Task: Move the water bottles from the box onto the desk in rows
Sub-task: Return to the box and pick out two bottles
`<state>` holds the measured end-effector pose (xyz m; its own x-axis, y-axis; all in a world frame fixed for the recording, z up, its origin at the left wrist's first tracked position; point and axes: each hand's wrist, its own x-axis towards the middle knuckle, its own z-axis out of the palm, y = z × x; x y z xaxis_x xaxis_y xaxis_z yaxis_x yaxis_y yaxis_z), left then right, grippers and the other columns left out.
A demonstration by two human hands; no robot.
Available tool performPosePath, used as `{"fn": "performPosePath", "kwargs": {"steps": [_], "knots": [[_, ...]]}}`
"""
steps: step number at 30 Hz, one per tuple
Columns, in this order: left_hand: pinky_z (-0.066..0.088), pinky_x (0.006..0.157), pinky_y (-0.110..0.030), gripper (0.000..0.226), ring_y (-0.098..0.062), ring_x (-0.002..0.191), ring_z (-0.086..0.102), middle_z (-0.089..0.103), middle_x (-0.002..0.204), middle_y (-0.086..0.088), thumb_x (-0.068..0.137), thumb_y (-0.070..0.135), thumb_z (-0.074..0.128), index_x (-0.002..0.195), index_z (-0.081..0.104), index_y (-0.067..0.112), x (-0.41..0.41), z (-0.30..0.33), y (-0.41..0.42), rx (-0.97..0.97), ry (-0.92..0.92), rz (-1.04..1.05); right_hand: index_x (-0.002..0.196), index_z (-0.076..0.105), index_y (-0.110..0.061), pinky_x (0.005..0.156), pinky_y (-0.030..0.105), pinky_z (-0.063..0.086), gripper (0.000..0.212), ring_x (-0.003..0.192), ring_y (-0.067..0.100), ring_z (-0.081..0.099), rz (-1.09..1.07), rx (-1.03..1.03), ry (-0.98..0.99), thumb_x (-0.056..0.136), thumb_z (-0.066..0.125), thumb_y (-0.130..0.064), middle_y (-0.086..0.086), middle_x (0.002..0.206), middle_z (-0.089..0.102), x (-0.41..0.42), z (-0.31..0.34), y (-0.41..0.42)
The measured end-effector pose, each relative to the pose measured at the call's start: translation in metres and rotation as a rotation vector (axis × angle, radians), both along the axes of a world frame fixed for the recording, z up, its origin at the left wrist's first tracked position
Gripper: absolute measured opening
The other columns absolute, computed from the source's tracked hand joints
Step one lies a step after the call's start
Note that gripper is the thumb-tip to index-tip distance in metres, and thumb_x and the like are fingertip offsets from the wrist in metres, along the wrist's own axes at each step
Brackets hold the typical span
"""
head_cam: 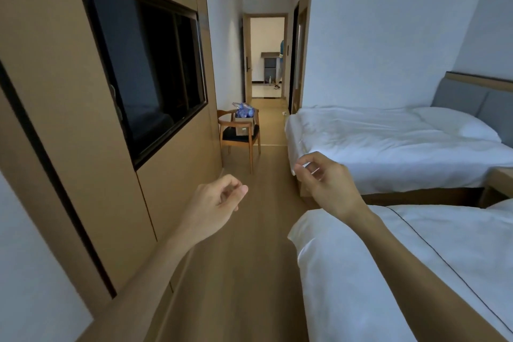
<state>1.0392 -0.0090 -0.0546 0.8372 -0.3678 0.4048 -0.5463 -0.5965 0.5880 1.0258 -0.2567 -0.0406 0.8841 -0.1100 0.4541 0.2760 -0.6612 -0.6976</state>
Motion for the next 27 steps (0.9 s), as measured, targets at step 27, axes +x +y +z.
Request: {"fn": "performPosePath", "kwargs": {"steps": [27], "knots": [[0.038, 0.050, -0.016, 0.018, -0.003, 0.059, 0.057, 0.063, 0.072, 0.012, 0.095, 0.050, 0.045, 0.090, 0.056, 0.037, 0.508, -0.005, -0.071, 0.008, -0.010, 0.121, 0.095, 0.062, -0.030, 0.072, 0.034, 0.056, 0.010, 0.075, 0.005, 0.064, 0.067, -0.089, 0.000, 0.094, 0.057, -0.039, -0.010, 0.083, 0.066, 0.545, 0.001, -0.087]]}}
